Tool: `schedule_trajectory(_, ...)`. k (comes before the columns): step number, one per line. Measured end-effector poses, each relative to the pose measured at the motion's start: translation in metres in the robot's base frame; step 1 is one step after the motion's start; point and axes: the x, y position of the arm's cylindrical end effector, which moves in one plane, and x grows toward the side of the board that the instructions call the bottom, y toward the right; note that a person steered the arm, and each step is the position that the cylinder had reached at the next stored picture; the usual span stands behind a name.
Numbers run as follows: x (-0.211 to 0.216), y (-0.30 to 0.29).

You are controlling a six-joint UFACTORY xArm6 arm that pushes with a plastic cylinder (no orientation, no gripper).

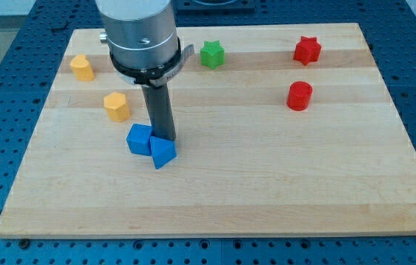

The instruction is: Nudge the green circle up a bit

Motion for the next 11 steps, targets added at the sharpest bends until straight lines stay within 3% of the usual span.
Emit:
schedule_trajectory(2, -0.001, -0.002)
schedule_trajectory(3, -0.037, 0.005)
schedule_trajectory(5, -0.160, 0.018)
schedule_trajectory(8, -0.173, -0.042)
schedule_trajectory(11, -0.216, -0.128)
